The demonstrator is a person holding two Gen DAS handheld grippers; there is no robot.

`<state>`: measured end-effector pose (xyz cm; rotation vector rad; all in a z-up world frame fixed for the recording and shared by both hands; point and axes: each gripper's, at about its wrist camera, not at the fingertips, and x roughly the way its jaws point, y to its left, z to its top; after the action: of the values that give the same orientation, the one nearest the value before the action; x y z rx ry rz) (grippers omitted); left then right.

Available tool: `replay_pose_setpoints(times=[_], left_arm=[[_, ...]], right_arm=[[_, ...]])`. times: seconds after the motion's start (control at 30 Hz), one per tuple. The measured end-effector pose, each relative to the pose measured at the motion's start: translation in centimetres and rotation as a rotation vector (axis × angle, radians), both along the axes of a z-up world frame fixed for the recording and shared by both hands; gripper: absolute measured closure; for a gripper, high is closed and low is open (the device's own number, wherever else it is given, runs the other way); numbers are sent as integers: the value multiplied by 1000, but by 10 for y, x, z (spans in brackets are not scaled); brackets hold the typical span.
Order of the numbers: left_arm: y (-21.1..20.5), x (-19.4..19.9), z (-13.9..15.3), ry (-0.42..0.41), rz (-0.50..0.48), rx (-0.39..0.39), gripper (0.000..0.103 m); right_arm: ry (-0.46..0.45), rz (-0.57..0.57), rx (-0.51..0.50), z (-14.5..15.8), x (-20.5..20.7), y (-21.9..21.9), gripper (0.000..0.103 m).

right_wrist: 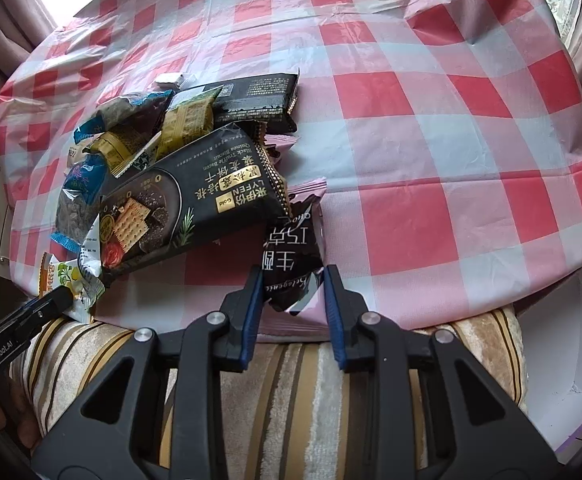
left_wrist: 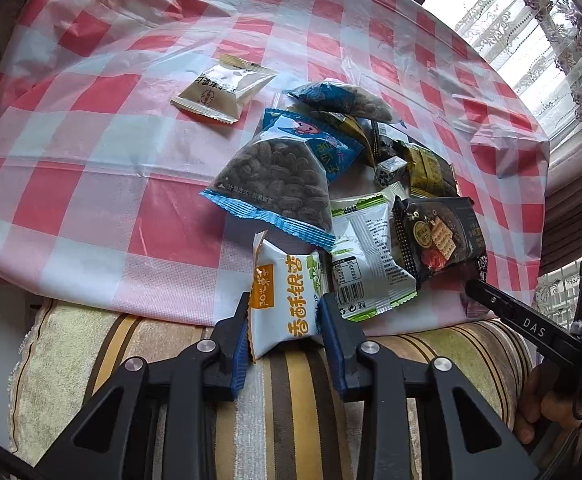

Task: Organize snacks
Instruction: 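Grasp the orange-and-white snack bag with the left tool while the right grasps a pink-wrapped chocolate bar, then carry both snacks over the white box and open both tools to drop them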

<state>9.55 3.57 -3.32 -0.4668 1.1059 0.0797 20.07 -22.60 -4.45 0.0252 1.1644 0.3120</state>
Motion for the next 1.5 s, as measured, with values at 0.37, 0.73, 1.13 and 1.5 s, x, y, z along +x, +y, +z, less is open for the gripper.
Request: replay_pose_setpoints(times=[0.37, 0.73, 1.13, 1.5], left_arm=[[-3, -22, 24, -71, 46, 33, 72], [-35, -21, 46, -115, -10, 66, 73], [-112, 4, 67, -158, -189, 67, 73], [-232, 28, 74, -162, -465, 5, 73]], right_arm=[[-43, 0, 85, 21, -23, -21, 70], [-72, -19, 163, 35, -40, -51, 70], [-98, -115, 252, 46, -58, -121, 70], [-95, -330, 239, 31, -73, -220, 70]])
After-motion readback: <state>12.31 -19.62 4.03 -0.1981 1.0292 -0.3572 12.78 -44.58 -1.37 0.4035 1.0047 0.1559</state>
